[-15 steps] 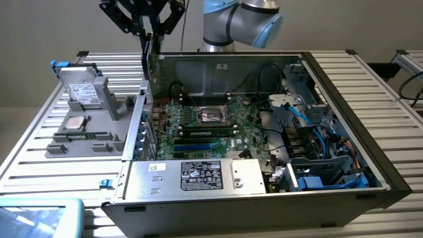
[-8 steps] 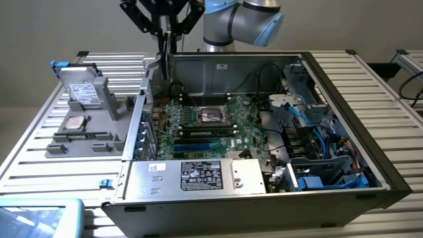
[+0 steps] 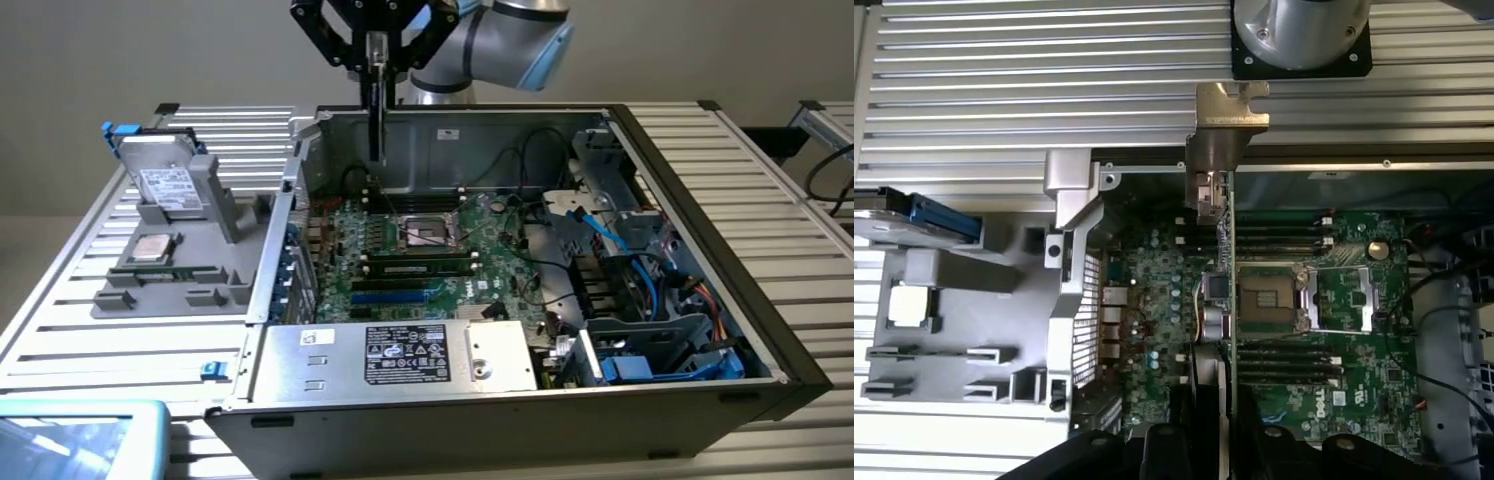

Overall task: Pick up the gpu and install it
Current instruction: 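Pick up the gpu and move the gpu toward the slot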

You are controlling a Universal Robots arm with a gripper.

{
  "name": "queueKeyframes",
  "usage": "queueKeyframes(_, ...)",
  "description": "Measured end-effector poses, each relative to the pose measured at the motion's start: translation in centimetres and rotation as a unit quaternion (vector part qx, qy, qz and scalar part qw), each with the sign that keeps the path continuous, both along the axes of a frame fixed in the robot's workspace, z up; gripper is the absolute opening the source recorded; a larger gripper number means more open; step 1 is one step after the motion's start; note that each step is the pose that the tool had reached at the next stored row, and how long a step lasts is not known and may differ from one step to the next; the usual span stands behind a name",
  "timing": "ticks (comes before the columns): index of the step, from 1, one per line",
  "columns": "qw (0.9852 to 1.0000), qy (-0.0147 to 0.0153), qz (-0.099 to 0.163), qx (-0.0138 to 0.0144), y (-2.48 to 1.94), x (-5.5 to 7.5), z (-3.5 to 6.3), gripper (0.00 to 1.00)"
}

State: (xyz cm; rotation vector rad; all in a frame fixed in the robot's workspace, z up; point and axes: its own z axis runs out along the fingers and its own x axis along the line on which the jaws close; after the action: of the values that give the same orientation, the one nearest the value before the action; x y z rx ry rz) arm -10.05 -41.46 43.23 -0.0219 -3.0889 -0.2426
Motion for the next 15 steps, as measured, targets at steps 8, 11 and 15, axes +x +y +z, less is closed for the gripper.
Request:
queueKeyframes(8,1.0000,0.0002,0.000,0.0000,-0.11,3.7,0.00,0.28)
queueKeyframes(11,1.0000,0.0004,0.000,0.0000,-0.13,5.0,0.00,0.28)
queueKeyframes(15,1.0000,0.0005,0.000,-0.0005,-0.13,6.9,0.00,0.28)
